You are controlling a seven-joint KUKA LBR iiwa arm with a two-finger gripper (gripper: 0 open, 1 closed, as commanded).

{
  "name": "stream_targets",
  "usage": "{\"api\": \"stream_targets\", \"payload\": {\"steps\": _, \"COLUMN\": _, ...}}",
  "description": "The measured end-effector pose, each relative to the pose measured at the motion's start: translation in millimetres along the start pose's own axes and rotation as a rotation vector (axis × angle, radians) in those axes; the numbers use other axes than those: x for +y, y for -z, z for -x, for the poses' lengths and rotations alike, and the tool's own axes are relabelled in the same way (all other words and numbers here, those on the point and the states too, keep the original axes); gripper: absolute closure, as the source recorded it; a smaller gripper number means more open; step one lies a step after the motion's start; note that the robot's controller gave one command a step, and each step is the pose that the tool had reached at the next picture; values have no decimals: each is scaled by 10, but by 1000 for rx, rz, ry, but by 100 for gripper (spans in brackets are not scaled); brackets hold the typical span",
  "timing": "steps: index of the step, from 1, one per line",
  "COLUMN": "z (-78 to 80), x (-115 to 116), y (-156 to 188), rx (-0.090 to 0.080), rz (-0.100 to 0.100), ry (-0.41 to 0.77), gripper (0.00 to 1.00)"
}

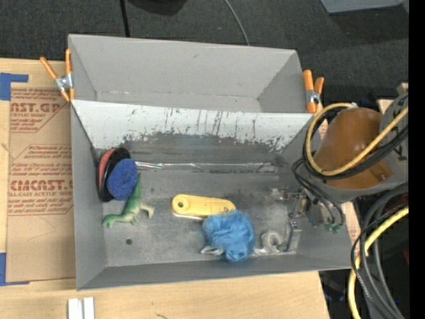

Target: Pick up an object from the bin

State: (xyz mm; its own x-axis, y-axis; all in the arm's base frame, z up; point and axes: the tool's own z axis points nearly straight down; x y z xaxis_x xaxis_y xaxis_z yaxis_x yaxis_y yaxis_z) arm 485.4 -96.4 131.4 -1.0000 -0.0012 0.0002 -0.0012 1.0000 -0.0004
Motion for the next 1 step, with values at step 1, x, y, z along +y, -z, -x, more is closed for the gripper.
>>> {"api": "stream_targets", "payload": {"steps": 1, "z": 0, "x": 0, "y": 0, "rx": 0, "rz": 0, "ry": 0, "gripper": 0}}
